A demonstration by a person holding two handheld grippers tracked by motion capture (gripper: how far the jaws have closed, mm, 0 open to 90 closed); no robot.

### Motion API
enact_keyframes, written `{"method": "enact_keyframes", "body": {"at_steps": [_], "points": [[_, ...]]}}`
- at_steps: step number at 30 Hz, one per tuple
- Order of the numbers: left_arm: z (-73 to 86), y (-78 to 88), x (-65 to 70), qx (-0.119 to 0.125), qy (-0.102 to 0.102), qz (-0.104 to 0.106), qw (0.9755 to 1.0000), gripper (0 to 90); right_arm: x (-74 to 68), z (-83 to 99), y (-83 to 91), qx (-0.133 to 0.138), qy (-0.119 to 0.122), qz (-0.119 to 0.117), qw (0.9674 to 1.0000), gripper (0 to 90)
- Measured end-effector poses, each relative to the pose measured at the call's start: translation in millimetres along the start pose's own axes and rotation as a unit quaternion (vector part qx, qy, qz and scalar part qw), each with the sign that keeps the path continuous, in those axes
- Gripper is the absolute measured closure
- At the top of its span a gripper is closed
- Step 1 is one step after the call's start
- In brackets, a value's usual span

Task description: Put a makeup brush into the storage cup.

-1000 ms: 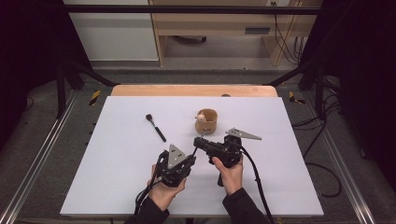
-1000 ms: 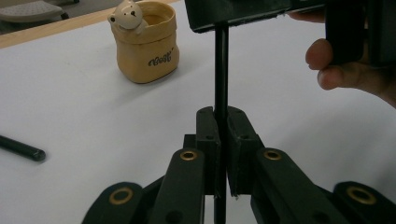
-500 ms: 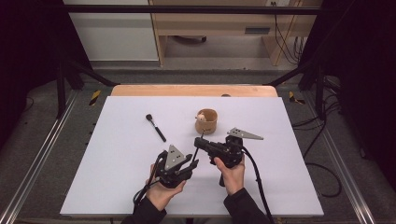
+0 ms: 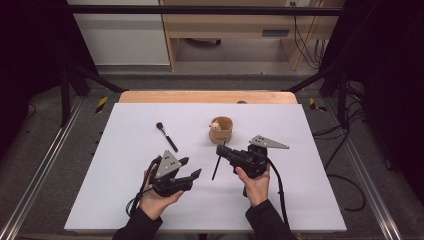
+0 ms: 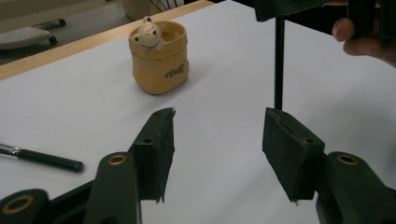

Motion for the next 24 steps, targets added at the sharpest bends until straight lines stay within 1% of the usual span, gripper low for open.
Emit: {"method": "enact_keyframes", "body": {"at_steps": [1,3,4,5,6,7,8,9,11,13,15,16,17,19,20,21,23,24], "points": [[1.0,1.4,-2.0,0.003,0.002,-0.001,1.0000,38.6,1.8,-0.9,0.8,0.001,0.013,0.005,0.9999,85.5],[3.6,4.0,-6.6,0.005,0.001,-0.003,1.0000,37.2,2.4,-0.9,1.5,-0.002,0.014,0.007,0.9999,85.5],[5.1,5.4,-8.9,0.006,0.001,-0.004,1.0000,34.6,4.2,-1.3,2.8,-0.003,0.018,0.013,0.9997,85.5],[8.0,8.5,-13.7,0.008,0.004,-0.007,0.9999,33.6,5.3,-1.8,3.7,-0.003,0.023,0.014,0.9996,85.5],[8.0,8.5,-13.7,0.008,0.004,-0.007,0.9999,32.6,5.3,-1.8,3.7,-0.003,0.023,0.014,0.9996,85.5],[9.4,10.1,-16.0,0.009,0.006,-0.008,0.9999,31.2,7.3,-3.4,5.7,-0.002,0.028,0.018,0.9994,85.5],[12.1,13.2,-20.8,0.010,0.010,-0.011,0.9998,30.0,8.0,-4.1,6.8,-0.002,0.028,0.020,0.9994,85.5],[12.1,13.2,-20.8,0.010,0.010,-0.011,0.9998,29.1,8.5,-4.9,7.8,-0.001,0.028,0.023,0.9994,85.5],[14.1,15.7,-24.8,0.013,0.013,-0.009,0.9998,26.8,10.2,-6.3,9.4,0.001,0.035,0.027,0.9990,85.5],[16.1,17.9,-28.8,0.013,0.014,-0.013,0.9997,24.5,11.4,-6.9,10.9,0.001,0.040,0.030,0.9988,85.5],[18.2,21.9,-34.5,0.015,0.016,-0.018,0.9996,23.3,13.0,-8.0,11.9,0.001,0.047,0.032,0.9984,85.5],[18.2,21.9,-34.5,0.015,0.016,-0.018,0.9996,22.5,13.6,-8.8,12.2,0.003,0.047,0.033,0.9983,85.5],[20.0,25.3,-38.1,0.017,0.018,-0.020,0.9995,22.2,14.0,-9.7,12.7,0.003,0.046,0.033,0.9984,85.5],[21.2,27.3,-40.0,0.018,0.018,-0.021,0.9994,21.4,15.1,-11.5,14.0,0.006,0.053,0.036,0.9979,85.5],[23.7,31.5,-44.5,0.021,0.023,-0.024,0.9992,21.4,15.9,-12.5,14.8,0.008,0.057,0.039,0.9976,85.5],[23.7,31.5,-44.5,0.021,0.023,-0.024,0.9992,21.0,16.3,-13.2,15.9,0.008,0.060,0.041,0.9973,85.5],[26.2,35.5,-49.7,0.023,0.025,-0.028,0.9990,20.2,17.2,-14.5,17.7,0.009,0.064,0.045,0.9968,85.5],[28.6,39.0,-54.6,0.026,0.031,-0.030,0.9987,19.7,17.9,-15.2,18.4,0.010,0.068,0.049,0.9965,85.5]]}}
Point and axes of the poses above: each handheld gripper's, and its own axes: y roughly backward along the jaws, z roughly out of its underside, x roughly to its right, the point moved 10 cm from there along -y, roughly forward along the jaws, and after that the axes turned 10 degrees about -y, right-handed, at the moved point
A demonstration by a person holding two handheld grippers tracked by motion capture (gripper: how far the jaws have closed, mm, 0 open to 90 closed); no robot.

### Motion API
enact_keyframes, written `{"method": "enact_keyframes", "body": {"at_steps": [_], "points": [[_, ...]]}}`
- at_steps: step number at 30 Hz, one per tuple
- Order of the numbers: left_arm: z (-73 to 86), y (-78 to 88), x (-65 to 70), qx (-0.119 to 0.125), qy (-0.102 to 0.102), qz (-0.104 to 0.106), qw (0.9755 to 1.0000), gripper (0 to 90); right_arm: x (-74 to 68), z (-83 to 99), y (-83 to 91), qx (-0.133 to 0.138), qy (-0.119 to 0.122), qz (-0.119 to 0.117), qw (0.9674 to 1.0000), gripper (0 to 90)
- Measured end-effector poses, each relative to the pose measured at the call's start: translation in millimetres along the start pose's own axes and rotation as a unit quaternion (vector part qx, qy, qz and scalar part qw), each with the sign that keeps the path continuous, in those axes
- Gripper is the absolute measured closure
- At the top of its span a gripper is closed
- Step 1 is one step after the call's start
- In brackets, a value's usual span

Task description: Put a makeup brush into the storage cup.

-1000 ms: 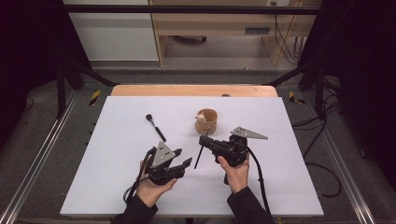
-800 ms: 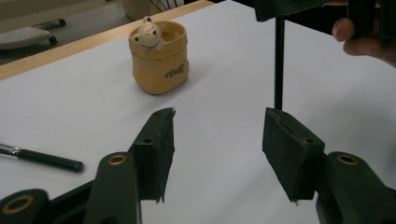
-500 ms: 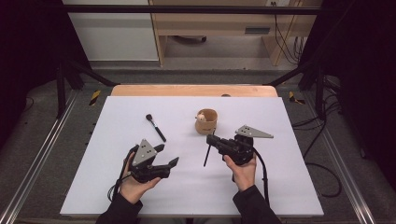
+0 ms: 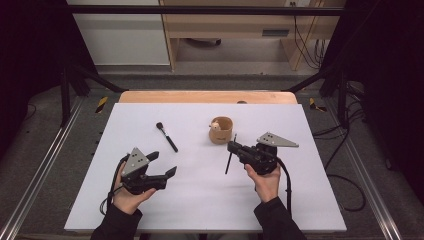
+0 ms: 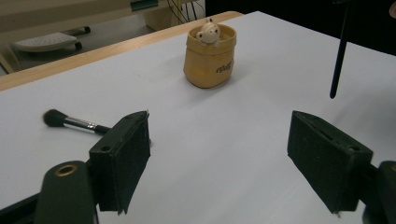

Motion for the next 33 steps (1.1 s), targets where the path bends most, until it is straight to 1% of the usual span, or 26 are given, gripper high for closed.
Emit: {"method": "enact_keyframes", "body": {"at_steps": [3,4,7,9,12,13,14,15,16,17,21,28,31,32,33], "points": [[2.6,5.9,-6.7,0.003,-0.002,-0.004,1.0000,18.1,2.1,-1.2,1.9,0.001,0.004,0.005,1.0000,85.5],[2.6,5.9,-6.7,0.003,-0.002,-0.004,1.0000,17.4,2.9,-1.6,2.4,0.002,0.006,0.007,1.0000,85.5],[5.0,14.5,-14.8,0.010,-0.002,-0.008,0.9999,16.1,5.1,-2.7,3.4,0.004,0.009,0.012,0.9999,85.5],[6.0,16.7,-17.3,0.009,-0.003,-0.007,0.9999,14.8,5.8,-3.2,4.0,0.004,0.011,0.015,0.9998,85.5],[8.1,22.5,-24.2,0.013,0.001,-0.011,0.9999,13.6,6.1,-4.8,4.5,0.007,0.012,0.016,0.9998,85.5],[9.5,26.4,-28.9,0.014,0.003,-0.015,0.9998,13.2,6.1,-5.5,4.6,0.008,0.014,0.017,0.9997,85.5],[9.5,26.4,-28.9,0.014,0.003,-0.015,0.9998,12.9,6.1,-5.5,4.6,0.008,0.014,0.017,0.9997,85.5],[11.2,30.0,-33.1,0.015,0.008,-0.019,0.9997,12.4,5.5,-7.1,4.1,0.010,0.018,0.018,0.9996,85.5],[12.3,31.5,-35.4,0.014,0.009,-0.021,0.9996,12.2,5.4,-7.8,3.5,0.011,0.018,0.020,0.9996,85.5],[12.3,31.5,-35.4,0.014,0.009,-0.021,0.9996,12.0,5.6,-8.2,2.8,0.011,0.020,0.022,0.9995,85.5],[17.8,36.4,-42.5,0.011,0.012,-0.027,0.9995,10.8,5.4,-11.3,-1.3,0.015,0.030,0.031,0.9990,85.5],[22.4,40.8,-48.3,0.009,0.014,-0.032,0.9994,9.7,6.2,-19.1,-7.4,0.020,0.037,0.039,0.9984,85.5],[23.6,41.9,-50.5,0.009,0.017,-0.035,0.9992,9.5,10.0,-28.6,-9.7,0.027,0.040,0.051,0.9975,85.5],[23.9,41.9,-50.7,0.008,0.016,-0.035,0.9992,9.5,10.0,-28.6,-9.7,0.027,0.040,0.051,0.9975,85.5],[24.1,41.9,-50.7,0.008,0.015,-0.035,0.9993,9.5,12.3,-34.9,-10.4,0.032,0.040,0.058,0.9970,85.5]]}}
Point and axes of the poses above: each handheld gripper's, and its own axes: y roughly backward along the jaws, z roughly out of its underside, x roughly to its right, the point moved 10 cm from there along -y, roughly forward along the jaws, and after that the axes turned 10 degrees about -y, right-handed, at the moved point
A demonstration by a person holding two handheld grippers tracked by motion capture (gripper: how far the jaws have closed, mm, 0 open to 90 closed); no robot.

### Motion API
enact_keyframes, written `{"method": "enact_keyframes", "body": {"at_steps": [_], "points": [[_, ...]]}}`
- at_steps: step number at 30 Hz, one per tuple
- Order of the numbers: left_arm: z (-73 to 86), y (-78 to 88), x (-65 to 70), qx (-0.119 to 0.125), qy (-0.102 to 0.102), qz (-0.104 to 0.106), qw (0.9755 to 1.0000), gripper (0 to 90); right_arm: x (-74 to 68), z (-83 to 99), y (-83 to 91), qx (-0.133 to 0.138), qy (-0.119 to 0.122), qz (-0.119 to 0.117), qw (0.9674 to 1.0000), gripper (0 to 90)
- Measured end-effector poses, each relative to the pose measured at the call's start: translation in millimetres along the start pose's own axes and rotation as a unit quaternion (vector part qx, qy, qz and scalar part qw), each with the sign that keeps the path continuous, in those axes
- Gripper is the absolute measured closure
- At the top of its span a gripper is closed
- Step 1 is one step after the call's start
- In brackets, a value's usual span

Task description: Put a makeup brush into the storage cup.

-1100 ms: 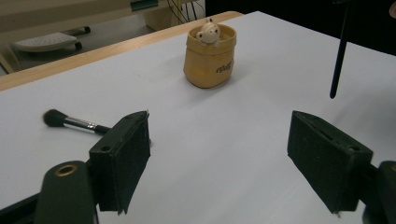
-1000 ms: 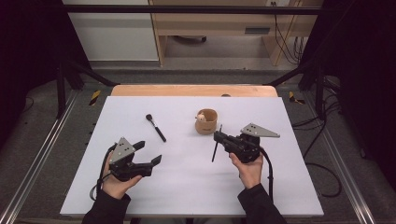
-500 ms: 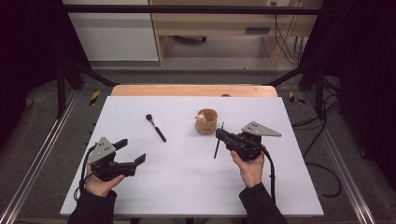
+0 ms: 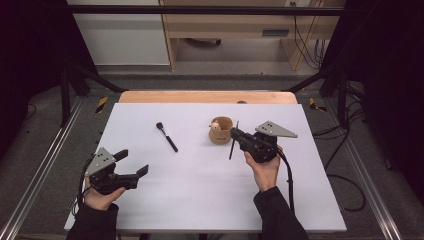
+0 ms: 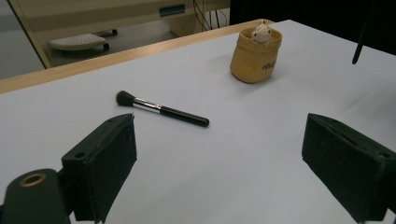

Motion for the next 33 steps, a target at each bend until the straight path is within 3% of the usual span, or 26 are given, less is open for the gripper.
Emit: {"method": "enact_keyframes", "body": {"at_steps": [7,17,33], "points": [[0.4,0.1,-0.8,0.000,-0.003,-0.001,1.0000,9.4,5.2,-17.7,-6.3,0.014,0.003,0.010,0.9998,85.5],[0.8,-1.6,-0.8,-0.002,-0.004,-0.004,1.0000,9.4,12.7,-29.6,-20.5,0.018,0.022,0.027,0.9993,85.5],[1.4,-4.3,1.4,-0.007,-0.008,-0.003,0.9999,9.4,24.7,-46.3,-44.5,0.024,0.018,0.055,0.9980,85.5]]}}
Point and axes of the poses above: each handheld gripper's, and its own axes: y roughly backward along the jaws, z roughly out of its underside, x roughly to its right, the point moved 10 cm from there along -y, roughly forward along the jaws, and after that the axes turned 10 degrees about -y, right-handed, at the moved point
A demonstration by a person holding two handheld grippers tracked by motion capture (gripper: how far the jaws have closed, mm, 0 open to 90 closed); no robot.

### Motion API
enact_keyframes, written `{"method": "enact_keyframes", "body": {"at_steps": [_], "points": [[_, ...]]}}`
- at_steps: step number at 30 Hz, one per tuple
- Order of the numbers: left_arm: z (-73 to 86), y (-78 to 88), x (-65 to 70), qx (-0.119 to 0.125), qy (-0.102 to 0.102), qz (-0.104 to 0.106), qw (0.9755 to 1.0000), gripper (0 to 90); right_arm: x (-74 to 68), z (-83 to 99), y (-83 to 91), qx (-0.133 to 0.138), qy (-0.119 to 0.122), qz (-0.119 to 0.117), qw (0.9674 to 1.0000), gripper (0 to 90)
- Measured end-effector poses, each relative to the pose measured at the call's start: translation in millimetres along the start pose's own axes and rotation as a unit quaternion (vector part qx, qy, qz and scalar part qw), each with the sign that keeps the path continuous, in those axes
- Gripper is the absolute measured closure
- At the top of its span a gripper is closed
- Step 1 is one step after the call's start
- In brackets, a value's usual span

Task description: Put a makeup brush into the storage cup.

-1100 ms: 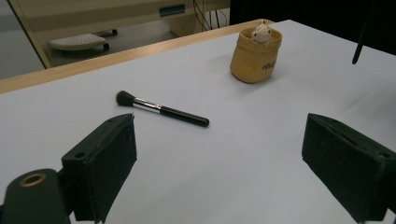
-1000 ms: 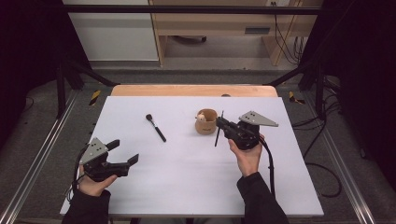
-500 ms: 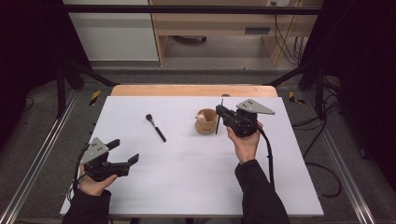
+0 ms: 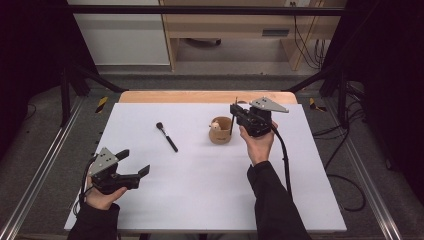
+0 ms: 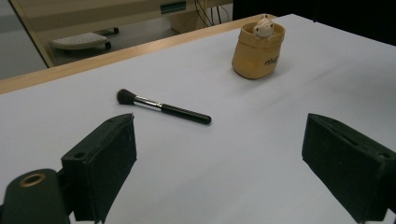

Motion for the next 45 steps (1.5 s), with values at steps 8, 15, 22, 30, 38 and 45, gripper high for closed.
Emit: {"method": "enact_keyframes", "body": {"at_steps": [8,15,22,30,38,45], "points": [[-1.2,1.3,-0.2,0.003,0.002,0.000,1.0000,9.5,6.3,-6.2,-14.1,0.005,-0.002,0.017,0.9998,85.5],[-1.5,2.4,-1.4,0.005,0.005,-0.001,1.0000,9.5,12.9,-6.5,-27.7,0.005,-0.006,0.032,0.9995,85.5],[-1.3,2.3,-2.1,0.005,0.004,-0.002,1.0000,9.6,15.0,-5.2,-39.4,0.003,-0.011,0.035,0.9993,85.5],[-1.5,1.9,-1.5,0.005,0.003,-0.002,1.0000,9.6,25.1,2.9,-51.7,-0.003,-0.014,0.052,0.9985,85.5],[-1.8,2.5,-1.7,0.007,0.005,-0.002,1.0000,9.6,26.4,12.5,-59.9,-0.015,-0.013,0.057,0.9982,85.5],[-2.3,3.4,-2.8,0.008,0.005,-0.004,0.9999,9.6,27.9,21.7,-65.8,-0.025,-0.016,0.059,0.9978,85.5]]}}
Point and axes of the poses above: each handheld gripper's, and its own axes: y roughly backward along the jaws, z roughly out of its underside, x roughly to its right, the point moved 10 cm from there along -y, roughly forward along the jaws, and after that the axes turned 10 degrees about -y, right-handed, at the moved point
